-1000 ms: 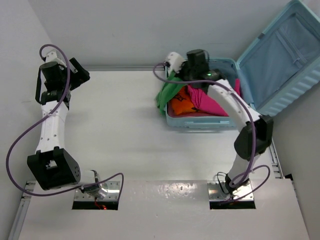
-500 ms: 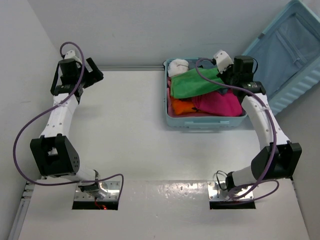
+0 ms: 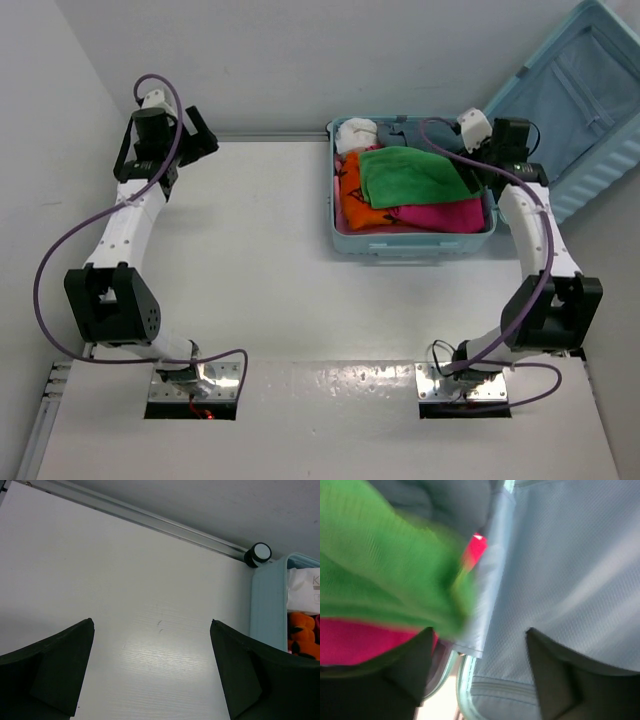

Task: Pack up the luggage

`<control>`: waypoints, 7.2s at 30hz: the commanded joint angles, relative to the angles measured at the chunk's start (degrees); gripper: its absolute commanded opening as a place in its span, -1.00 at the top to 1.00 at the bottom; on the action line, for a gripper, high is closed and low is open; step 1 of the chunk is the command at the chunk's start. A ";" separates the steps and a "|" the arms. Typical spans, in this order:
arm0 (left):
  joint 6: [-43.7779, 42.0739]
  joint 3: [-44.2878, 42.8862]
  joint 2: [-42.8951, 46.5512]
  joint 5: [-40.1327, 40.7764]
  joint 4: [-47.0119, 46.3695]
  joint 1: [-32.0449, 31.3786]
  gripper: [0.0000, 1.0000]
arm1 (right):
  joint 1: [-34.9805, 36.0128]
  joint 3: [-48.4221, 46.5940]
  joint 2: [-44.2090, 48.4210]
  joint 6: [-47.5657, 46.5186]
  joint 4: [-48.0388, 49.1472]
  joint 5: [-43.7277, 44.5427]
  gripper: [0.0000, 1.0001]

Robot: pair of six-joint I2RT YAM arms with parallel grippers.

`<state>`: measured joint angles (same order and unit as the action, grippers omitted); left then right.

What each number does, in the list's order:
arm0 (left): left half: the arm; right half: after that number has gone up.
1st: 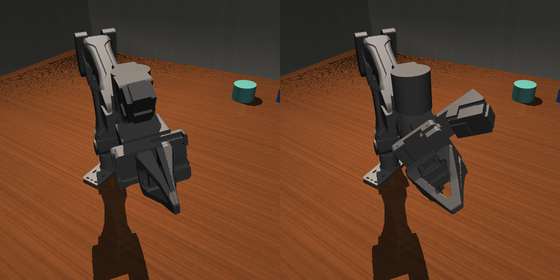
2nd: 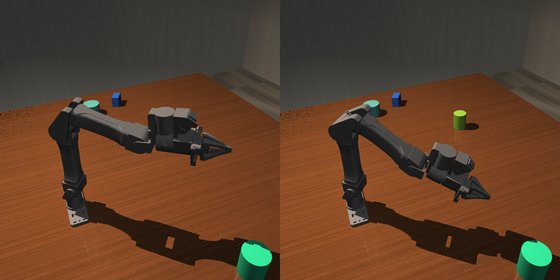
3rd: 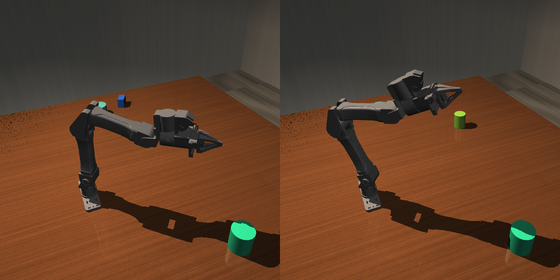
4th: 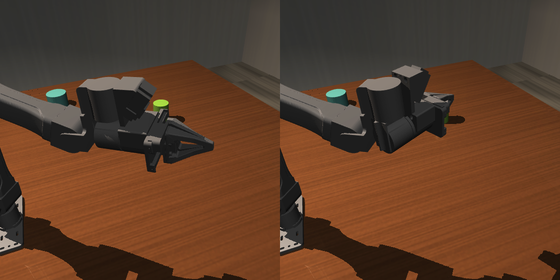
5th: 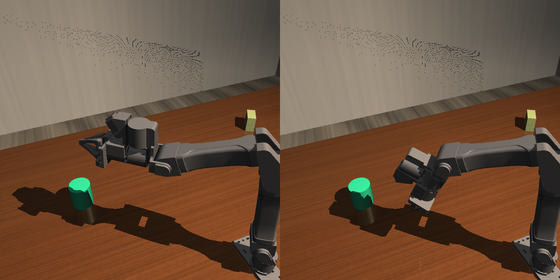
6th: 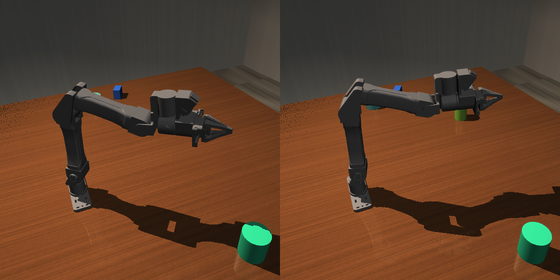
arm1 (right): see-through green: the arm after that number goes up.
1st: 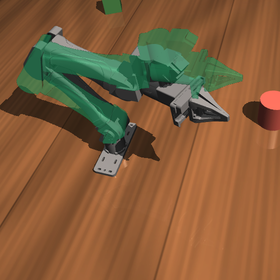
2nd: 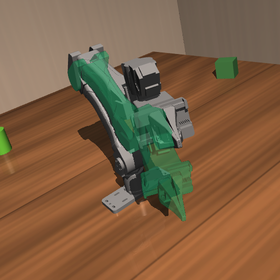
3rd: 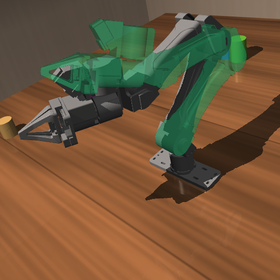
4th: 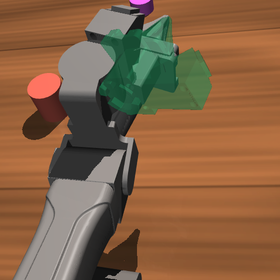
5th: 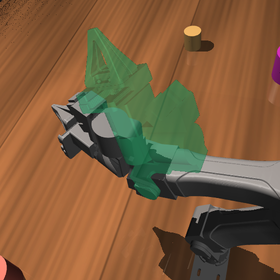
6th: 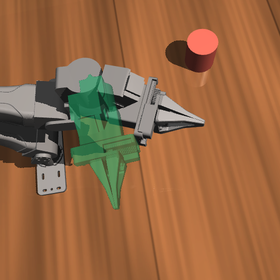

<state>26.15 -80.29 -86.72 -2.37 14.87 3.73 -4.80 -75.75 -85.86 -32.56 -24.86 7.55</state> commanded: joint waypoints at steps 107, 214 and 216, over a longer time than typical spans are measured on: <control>-51.11 -6.98 -29.28 -13.98 -16.55 -61.48 0.00 | -17.97 2.54 29.09 26.93 -21.46 -18.01 -0.31; -66.41 10.69 -27.10 1.22 9.21 -26.31 1.00 | -32.65 16.68 4.39 -37.03 -35.75 -72.68 0.07; -65.80 9.90 -27.80 1.23 9.73 -26.31 1.00 | -29.93 16.42 2.64 -42.67 -38.33 -73.47 0.10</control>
<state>-44.12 -72.64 -107.53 -32.73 15.79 -33.85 -37.67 -58.35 -81.80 -62.94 -58.67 -60.47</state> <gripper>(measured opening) 0.090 0.454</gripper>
